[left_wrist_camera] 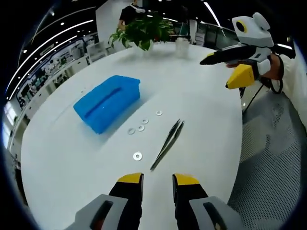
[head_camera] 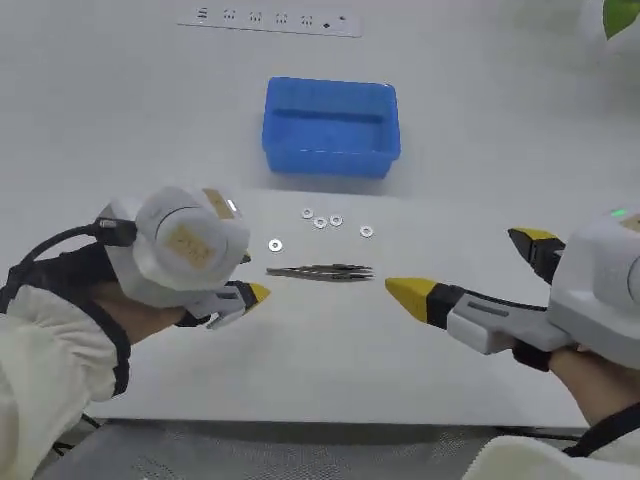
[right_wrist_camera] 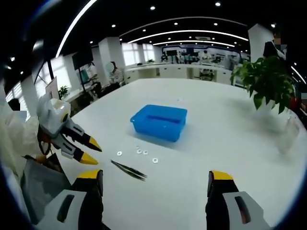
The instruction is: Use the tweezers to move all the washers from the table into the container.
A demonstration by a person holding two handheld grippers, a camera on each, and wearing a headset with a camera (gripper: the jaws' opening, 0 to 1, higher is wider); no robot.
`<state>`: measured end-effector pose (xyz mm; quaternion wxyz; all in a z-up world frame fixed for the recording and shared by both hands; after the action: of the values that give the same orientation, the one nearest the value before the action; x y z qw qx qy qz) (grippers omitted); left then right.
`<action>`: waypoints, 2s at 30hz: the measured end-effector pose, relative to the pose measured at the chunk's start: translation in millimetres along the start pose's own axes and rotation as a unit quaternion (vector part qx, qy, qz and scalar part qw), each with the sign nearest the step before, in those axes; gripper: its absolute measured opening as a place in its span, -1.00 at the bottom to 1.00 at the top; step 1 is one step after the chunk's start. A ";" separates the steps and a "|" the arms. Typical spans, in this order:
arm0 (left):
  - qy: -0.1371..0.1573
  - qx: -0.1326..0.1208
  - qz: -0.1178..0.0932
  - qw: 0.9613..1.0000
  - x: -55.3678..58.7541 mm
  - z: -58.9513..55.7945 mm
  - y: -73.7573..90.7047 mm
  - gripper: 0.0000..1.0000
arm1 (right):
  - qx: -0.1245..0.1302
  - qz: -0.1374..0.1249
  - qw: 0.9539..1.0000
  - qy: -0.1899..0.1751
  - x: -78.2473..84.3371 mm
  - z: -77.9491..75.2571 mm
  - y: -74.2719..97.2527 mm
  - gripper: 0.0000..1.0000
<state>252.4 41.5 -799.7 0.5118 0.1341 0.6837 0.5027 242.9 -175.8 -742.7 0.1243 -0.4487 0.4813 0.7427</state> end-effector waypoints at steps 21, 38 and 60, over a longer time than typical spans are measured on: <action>-0.085 0.049 0.075 0.992 -7.4 6.2 -34.6 -0.81 | -0.004 0.008 1.000 -0.023 5.4 -3.5 -0.4 0.72; -0.186 0.056 0.115 0.974 -16.0 1.9 -41.8 -1.00 | -0.002 -0.011 1.000 -0.014 -1.9 -0.9 10.9 0.71; -0.172 0.045 0.062 0.982 -35.0 -14.0 -7.2 -1.00 | -0.030 -0.031 0.999 0.024 -19.9 24.1 24.5 0.62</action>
<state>258.5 6.1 -786.3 0.5830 0.2839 0.5973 0.4720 225.9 -163.4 -709.1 0.1222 -0.4851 0.4474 0.7413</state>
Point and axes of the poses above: the centre of the closed fingertips' face, and the gripper's own axes: y roughly backward along the fingers, z roughly to its left, x roughly out of its underside, the point moved 6 cm from there along y, roughly backward along the fingers
